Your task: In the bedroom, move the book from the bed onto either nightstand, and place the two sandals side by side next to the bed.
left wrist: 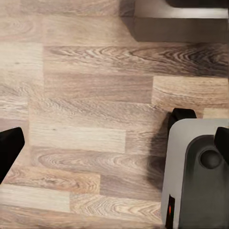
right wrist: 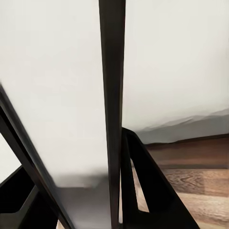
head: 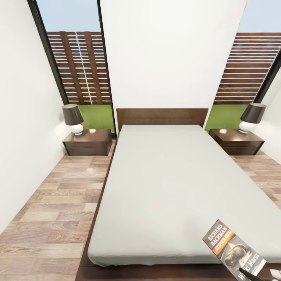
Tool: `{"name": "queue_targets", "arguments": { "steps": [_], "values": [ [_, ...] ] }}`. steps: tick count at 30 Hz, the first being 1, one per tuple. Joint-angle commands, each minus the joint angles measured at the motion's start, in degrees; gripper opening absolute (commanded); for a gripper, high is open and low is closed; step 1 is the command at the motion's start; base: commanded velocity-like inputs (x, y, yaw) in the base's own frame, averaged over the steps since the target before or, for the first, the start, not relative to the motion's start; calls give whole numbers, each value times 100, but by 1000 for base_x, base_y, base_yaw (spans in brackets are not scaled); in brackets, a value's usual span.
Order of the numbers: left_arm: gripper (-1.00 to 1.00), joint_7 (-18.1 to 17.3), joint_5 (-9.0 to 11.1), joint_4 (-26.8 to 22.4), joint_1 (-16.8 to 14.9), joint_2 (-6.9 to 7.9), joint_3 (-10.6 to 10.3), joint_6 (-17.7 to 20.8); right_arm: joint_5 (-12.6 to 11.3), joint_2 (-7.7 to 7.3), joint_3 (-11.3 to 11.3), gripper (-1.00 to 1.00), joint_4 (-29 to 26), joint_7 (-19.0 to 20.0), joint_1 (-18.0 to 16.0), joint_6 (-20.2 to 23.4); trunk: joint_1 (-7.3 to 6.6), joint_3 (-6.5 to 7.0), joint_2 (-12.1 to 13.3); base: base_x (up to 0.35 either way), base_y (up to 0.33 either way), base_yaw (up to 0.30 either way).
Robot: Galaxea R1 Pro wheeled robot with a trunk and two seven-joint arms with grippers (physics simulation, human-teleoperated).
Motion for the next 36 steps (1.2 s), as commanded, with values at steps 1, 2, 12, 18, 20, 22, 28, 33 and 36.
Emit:
{"name": "queue_targets", "arguments": {
  "steps": [1, 2, 12, 18, 20, 22, 28, 33, 36],
  "values": [
    [100, -31, 43, 7, 26, -11, -28, -14, -50, -1, 44, -100, 5, 16, -5, 12, 4, -1, -11, 0, 0, 0],
    [100, -32, 38, 7, 38, -20, -28, -13, -50, 0, 43, -100, 6, 17, -5, 12, 4, 8, -11, 0, 0, 0],
    [100, -42, 15, 7, 84, -206, -32, -11, -50, 3, 46, -100, 229, 16, -5, 9, 4, 101, -11, 0, 0, 0],
    [100, -43, 14, 4, 85, -328, -32, -11, -47, 11, 47, -100, 281, 11, -5, 9, 4, 157, -11, 0, 0, 0],
    [100, -43, 14, 1, 85, -359, -32, -11, -47, 26, 51, -100, 359, 11, -5, 4, 4, 175, -11, 0, 0, 0],
    [100, -43, 14, 0, 85, -378, -32, -11, -45, 109, 53, -100, 463, 11, -5, 2, 4, 194, -11, 0, 0, 0],
    [100, -44, 14, 5, 85, -404, -32, -14, -45, 225, 47, -100, 542, 10, -5, -8, 4, 250, -11, 0, 0, 0],
    [100, -44, 14, -1, 85, -431, -32, -19, -48, 231, 40, -100, 550, 10, -5, -9, 4, 296, -11, 0, 0, 0],
    [100, -38, 18, -1, 85, -435, -32, -16, -50, 230, 38, -100, 550, 10, -5, -9, 4, 324, -11, 0, 0, 0]
  ]
}}
